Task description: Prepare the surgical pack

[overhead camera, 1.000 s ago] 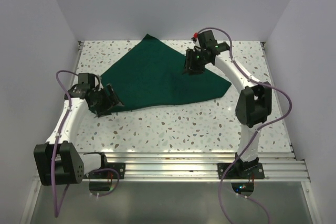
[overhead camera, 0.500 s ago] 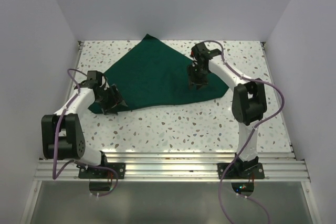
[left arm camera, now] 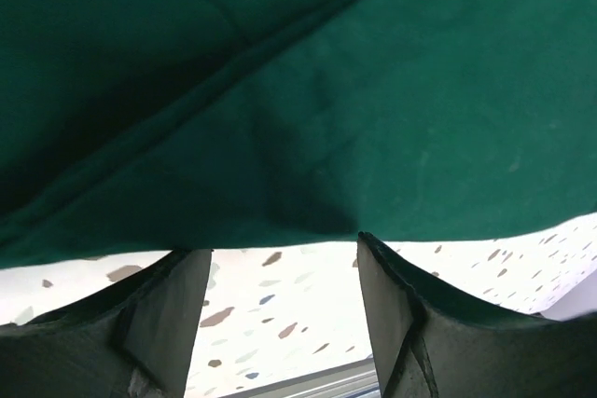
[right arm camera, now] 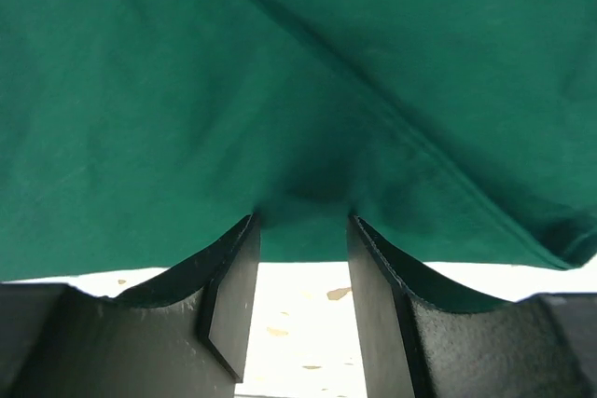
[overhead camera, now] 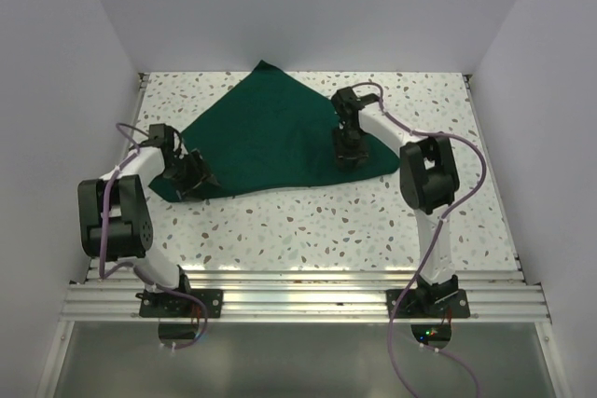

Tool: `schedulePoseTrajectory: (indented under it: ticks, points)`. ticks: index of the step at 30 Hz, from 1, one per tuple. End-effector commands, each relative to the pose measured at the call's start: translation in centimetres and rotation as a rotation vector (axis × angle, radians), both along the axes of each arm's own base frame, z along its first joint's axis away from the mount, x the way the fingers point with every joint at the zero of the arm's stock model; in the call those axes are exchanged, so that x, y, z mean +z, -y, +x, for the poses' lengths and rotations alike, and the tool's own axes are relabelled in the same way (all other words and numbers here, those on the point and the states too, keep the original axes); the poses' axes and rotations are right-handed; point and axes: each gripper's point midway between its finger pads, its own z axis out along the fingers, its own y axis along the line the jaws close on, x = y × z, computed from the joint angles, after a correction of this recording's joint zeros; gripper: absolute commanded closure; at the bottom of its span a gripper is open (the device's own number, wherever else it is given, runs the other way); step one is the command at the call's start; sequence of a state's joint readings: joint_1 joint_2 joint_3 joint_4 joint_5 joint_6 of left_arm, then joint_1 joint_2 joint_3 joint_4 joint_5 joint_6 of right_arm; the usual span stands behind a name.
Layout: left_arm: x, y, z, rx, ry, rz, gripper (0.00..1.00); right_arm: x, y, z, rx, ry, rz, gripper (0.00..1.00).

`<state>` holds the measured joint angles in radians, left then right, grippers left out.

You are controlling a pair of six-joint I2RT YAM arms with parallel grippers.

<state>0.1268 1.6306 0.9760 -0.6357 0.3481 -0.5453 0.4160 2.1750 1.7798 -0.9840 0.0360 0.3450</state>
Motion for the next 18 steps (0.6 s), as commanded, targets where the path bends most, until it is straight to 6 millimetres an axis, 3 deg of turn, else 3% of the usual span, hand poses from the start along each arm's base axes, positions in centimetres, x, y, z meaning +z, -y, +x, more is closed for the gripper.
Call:
schedulePoseTrajectory:
  ticks: [1,12,15,18]
  points:
    - [-0.7,-1.1,0.8,-0.013,0.021,-0.002,0.32,-0.2,2.2,0.6,-0.050,0.010,-0.060,0.54]
    - [-3.2,-4.4,0.0,0.024,-0.036,0.012,0.32,-2.3,9.3,-0.7,-0.179,-0.057,-0.134,0.53]
    - [-3.2,-5.4,0.0,0.034,-0.032,0.011,0.32,-1.9,10.3,-0.8,-0.192,-0.055,-0.138,0.53]
    - [-1.8,-5.5,0.5,0.017,0.001,0.010,0.32,-0.1,9.6,-0.1,-0.170,-0.016,-0.099,0.53]
